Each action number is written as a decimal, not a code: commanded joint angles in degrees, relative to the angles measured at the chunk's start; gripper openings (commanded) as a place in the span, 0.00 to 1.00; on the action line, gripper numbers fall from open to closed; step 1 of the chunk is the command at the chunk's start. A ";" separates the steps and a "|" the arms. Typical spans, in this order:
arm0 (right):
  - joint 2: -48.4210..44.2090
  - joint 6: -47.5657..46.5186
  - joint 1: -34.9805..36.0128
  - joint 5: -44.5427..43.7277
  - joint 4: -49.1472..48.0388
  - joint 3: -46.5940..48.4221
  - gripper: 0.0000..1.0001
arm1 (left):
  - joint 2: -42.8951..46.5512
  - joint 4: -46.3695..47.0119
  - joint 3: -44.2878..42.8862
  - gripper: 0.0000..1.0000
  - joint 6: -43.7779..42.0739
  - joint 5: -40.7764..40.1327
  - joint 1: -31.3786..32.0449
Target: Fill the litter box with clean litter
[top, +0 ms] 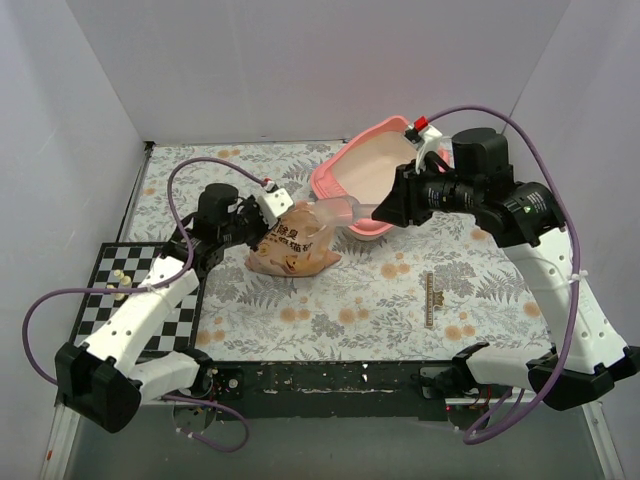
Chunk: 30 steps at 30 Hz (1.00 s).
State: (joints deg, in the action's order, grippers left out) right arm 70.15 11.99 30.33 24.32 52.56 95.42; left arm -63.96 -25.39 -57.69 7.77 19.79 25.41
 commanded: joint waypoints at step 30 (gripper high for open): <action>30.03 -3.11 15.20 -16.40 16.53 20.69 0.01 | 27.84 12.47 19.10 0.00 4.62 -21.11 15.20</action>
State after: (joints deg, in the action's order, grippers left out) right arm 94.13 8.62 44.71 12.78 66.63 112.99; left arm -39.42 -16.80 -39.38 10.98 -0.49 40.16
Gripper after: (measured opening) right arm 0.349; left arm 0.027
